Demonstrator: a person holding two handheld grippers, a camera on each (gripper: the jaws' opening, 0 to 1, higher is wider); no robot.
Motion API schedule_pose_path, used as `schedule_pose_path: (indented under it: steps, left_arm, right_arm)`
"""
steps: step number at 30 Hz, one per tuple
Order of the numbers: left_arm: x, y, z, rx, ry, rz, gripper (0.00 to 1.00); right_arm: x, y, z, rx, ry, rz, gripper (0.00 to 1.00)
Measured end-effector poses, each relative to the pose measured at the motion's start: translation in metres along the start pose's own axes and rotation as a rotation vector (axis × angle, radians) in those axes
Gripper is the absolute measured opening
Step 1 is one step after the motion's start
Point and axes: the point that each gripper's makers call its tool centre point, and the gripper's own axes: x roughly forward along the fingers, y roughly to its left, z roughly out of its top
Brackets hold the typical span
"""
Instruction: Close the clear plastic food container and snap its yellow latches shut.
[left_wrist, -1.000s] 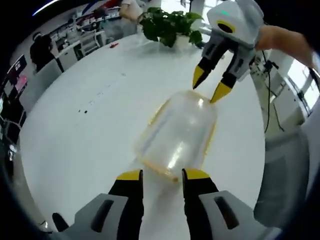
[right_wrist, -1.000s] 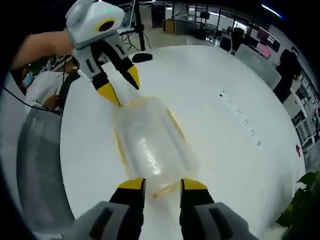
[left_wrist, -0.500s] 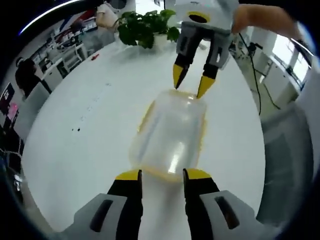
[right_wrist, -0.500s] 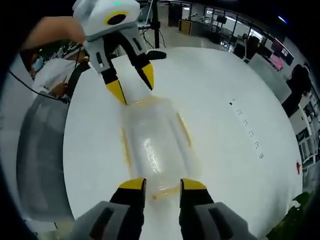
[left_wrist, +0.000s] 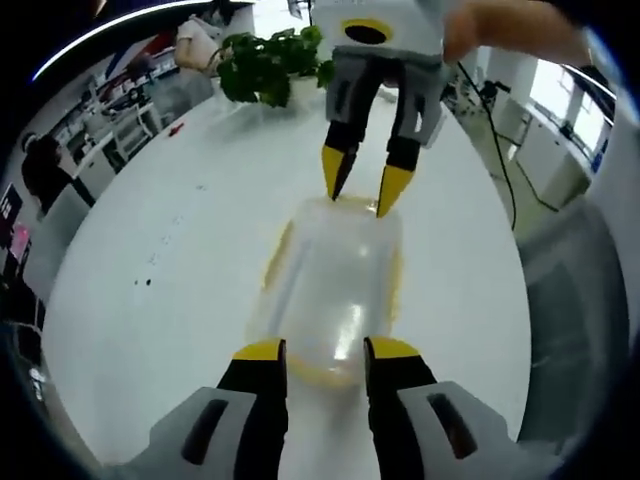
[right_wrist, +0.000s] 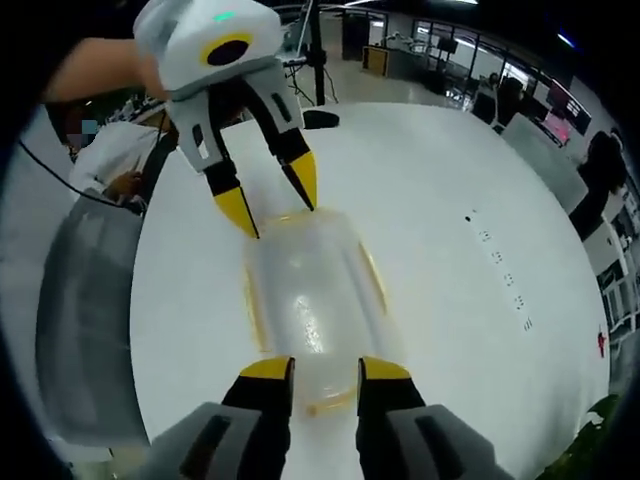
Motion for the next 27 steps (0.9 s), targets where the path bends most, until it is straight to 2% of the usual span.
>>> schedule_pose_path:
  steps: [15, 21, 27]
  left_arm:
    - [0.020, -0.006, 0.023, 0.020, -0.036, -0.028, 0.26]
    - [0.022, -0.008, 0.026, 0.013, -0.047, -0.031, 0.25]
    - [0.027, -0.012, 0.023, 0.036, -0.028, -0.028, 0.27]
  right_arm:
    - [0.017, 0.003, 0.022, -0.019, -0.039, 0.024, 0.23]
    - [0.020, 0.003, 0.025, -0.023, -0.050, 0.027, 0.24]
    - [0.022, -0.002, 0.031, -0.012, -0.076, 0.018, 0.26]
